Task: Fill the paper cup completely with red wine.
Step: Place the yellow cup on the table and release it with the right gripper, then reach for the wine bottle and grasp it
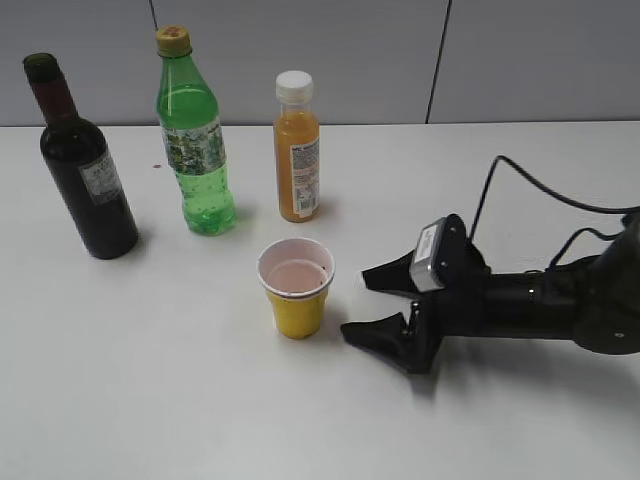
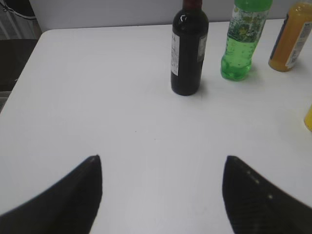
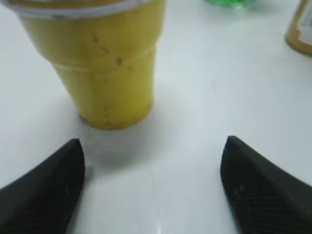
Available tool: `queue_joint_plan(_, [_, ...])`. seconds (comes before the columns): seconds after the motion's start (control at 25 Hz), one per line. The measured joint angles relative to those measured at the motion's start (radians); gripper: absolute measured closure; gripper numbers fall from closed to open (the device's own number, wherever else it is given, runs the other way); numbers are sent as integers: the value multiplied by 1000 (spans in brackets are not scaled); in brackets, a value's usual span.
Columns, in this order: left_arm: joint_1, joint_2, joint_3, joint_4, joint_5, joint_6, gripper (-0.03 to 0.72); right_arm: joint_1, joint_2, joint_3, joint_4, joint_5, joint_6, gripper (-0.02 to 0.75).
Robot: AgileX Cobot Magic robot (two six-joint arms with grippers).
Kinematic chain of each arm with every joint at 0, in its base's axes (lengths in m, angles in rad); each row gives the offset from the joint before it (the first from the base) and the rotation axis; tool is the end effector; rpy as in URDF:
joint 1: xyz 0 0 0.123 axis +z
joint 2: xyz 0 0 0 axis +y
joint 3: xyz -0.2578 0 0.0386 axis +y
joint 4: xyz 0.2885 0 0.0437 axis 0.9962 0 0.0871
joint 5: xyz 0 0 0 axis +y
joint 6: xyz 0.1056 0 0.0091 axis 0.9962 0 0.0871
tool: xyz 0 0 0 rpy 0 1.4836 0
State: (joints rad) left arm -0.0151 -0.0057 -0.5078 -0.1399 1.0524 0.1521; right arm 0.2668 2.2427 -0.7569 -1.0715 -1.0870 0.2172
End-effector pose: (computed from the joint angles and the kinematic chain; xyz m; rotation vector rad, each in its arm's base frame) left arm 0.0664 -0.0139 0.2943 0.1751 2.0080 -0.0797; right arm 0.2787 0.1615 -0.0240 -1.1814 1.6994 0.8459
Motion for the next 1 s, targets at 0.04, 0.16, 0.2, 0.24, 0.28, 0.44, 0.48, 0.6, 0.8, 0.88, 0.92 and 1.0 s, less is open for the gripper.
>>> queue_joint_plan(0.04, [0, 0, 0, 0, 0, 0, 106, -23, -12, 17, 3, 0, -1, 73])
queue_joint_plan(0.16, [0, 0, 0, 0, 0, 0, 106, -80, -58, 48, 22, 0, -3, 81])
queue_joint_plan(0.2, [0, 0, 0, 0, 0, 0, 106, -93, -78, 54, 35, 0, -3, 84])
queue_joint_plan(0.24, [0, 0, 0, 0, 0, 0, 106, -107, -101, 59, 60, 1, -4, 87])
queue_joint_plan(0.28, [0, 0, 0, 0, 0, 0, 106, -120, -122, 60, 93, 11, -4, 92])
queue_joint_plan(0.44, [0, 0, 0, 0, 1, 0, 106, -133, -244, 62, 334, 191, -64, 104])
queue_joint_plan(0.48, [0, 0, 0, 0, 1, 0, 106, -133, -276, 59, 408, 245, -113, 106])
queue_joint_plan(0.6, [0, 0, 0, 0, 1, 0, 106, -134, -352, 30, 732, 426, -350, 114])
queue_joint_plan(0.8, [0, 0, 0, 0, 1, 0, 106, -136, -418, -99, 1277, 674, -746, 130])
queue_joint_plan(0.88, [0, 0, 0, 0, 1, 0, 106, -140, -421, -172, 1428, 783, -848, 138])
queue_joint_plan(0.92, [0, 0, 0, 0, 1, 0, 106, -143, -421, -215, 1471, 850, -877, 141])
queue_joint_plan(1.0, [0, 0, 0, 0, 1, 0, 106, -163, -421, -302, 1535, 992, -902, 145])
